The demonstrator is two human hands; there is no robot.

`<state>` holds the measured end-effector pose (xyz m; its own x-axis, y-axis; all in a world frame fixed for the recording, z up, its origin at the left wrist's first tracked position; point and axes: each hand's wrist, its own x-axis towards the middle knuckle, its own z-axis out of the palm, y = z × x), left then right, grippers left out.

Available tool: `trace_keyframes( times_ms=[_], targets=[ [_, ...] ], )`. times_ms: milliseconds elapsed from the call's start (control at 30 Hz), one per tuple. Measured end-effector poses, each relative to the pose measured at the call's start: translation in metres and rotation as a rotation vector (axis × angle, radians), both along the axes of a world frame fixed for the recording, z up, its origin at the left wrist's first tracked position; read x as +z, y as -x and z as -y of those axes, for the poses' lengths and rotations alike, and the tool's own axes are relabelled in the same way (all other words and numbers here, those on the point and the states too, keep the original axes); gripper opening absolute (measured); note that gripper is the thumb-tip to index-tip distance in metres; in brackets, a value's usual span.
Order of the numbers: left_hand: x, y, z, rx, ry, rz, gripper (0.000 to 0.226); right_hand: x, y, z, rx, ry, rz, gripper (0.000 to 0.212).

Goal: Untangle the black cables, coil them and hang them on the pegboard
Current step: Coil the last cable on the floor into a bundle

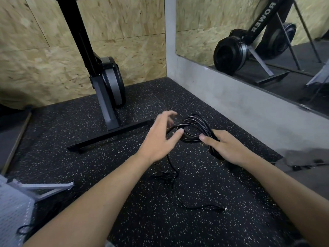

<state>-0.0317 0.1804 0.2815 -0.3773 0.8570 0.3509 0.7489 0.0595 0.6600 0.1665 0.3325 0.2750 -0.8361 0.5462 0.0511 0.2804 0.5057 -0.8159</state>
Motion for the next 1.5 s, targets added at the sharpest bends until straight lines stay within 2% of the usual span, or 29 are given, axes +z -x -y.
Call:
trace_keyframes(
  times_ms=[67,167,233,367,500,600,667,767,1000,1100,1200,1400,1500],
  targets=[
    [-0.005,0.006,0.007,-0.052,0.150,0.224,0.035,0.000,-0.002,-0.002,-0.008,0.026,-0.004,0.040],
    [-0.018,0.015,0.013,-0.012,0.158,0.323,0.021,0.001,-0.005,-0.003,-0.038,0.073,-0.015,0.040],
    [-0.022,0.021,0.012,0.028,0.148,0.334,0.018,0.000,-0.005,-0.004,-0.070,0.124,-0.038,0.038],
    [-0.029,0.025,0.008,0.072,0.189,0.233,0.009,-0.005,-0.003,-0.007,-0.106,0.267,-0.070,0.054],
    [-0.026,0.019,0.004,0.141,0.123,0.249,0.006,-0.007,-0.002,-0.002,-0.086,0.371,-0.128,0.033],
    [-0.019,0.007,-0.004,0.112,0.029,0.426,0.009,-0.007,-0.002,-0.001,-0.056,0.329,-0.167,0.021],
    [-0.012,-0.004,-0.008,0.095,-0.042,0.594,0.009,-0.007,0.000,-0.001,-0.063,0.299,-0.147,0.025],
    [-0.009,-0.010,-0.013,0.106,-0.091,0.720,0.011,-0.008,0.005,0.006,-0.036,0.207,-0.092,0.016],
    [-0.002,-0.020,-0.015,0.070,-0.053,1.003,0.017,-0.012,0.010,0.013,-0.054,0.128,-0.054,0.030],
    [-0.003,-0.022,-0.014,0.044,-0.004,1.023,0.015,-0.012,0.013,0.016,-0.017,0.138,-0.084,0.032],
    [-0.004,-0.022,-0.011,0.046,0.022,0.962,0.013,-0.011,0.016,0.021,-0.003,0.140,-0.083,0.028],
    [-0.010,-0.014,-0.012,0.109,-0.004,0.564,0.011,-0.005,0.016,0.024,-0.027,0.283,-0.145,0.026],
    [-0.008,-0.018,-0.009,-0.028,0.079,0.660,0.015,0.002,0.015,0.025,-0.040,0.427,-0.261,0.026]
  ],
)
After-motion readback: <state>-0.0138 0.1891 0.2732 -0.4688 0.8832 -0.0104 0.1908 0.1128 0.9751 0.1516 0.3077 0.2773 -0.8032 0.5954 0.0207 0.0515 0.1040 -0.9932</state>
